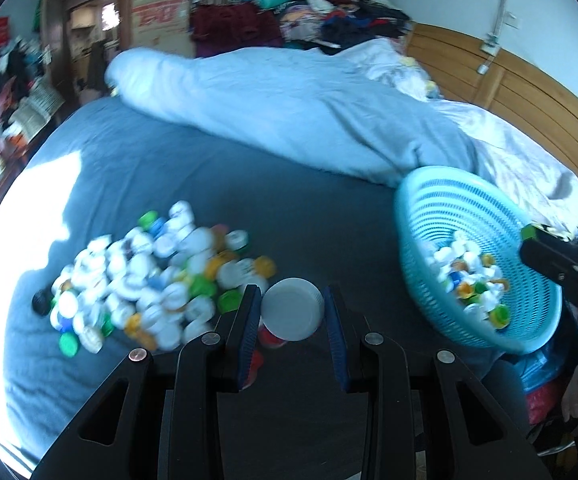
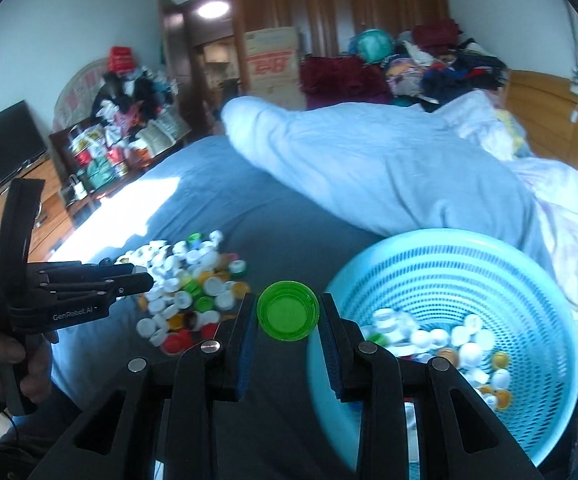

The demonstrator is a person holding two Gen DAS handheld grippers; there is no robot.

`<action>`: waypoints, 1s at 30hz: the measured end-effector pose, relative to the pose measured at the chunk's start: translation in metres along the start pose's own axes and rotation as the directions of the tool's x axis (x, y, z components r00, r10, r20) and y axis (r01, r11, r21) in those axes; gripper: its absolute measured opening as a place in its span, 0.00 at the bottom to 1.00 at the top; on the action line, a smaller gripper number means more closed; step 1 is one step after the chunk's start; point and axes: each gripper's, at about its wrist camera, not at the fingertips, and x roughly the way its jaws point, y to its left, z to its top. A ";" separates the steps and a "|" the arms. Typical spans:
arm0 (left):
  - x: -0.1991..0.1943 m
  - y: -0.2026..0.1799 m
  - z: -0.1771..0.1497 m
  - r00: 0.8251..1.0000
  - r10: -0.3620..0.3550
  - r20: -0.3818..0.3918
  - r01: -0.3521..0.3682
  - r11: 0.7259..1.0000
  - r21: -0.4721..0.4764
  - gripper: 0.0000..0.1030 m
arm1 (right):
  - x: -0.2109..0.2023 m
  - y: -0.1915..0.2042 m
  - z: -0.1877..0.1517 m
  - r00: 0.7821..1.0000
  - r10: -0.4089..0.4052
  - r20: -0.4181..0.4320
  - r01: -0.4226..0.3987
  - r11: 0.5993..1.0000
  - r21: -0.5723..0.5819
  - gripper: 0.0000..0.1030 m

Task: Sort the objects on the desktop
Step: 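Carry the green and white caps over the basket with both tools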

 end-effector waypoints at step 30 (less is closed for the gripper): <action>0.093 -0.185 0.066 0.965 -0.109 -0.237 0.162 0.962 0.219 0.27 | 0.001 -0.135 -0.003 0.982 -0.110 -0.151 0.140 0.970 0.200 0.32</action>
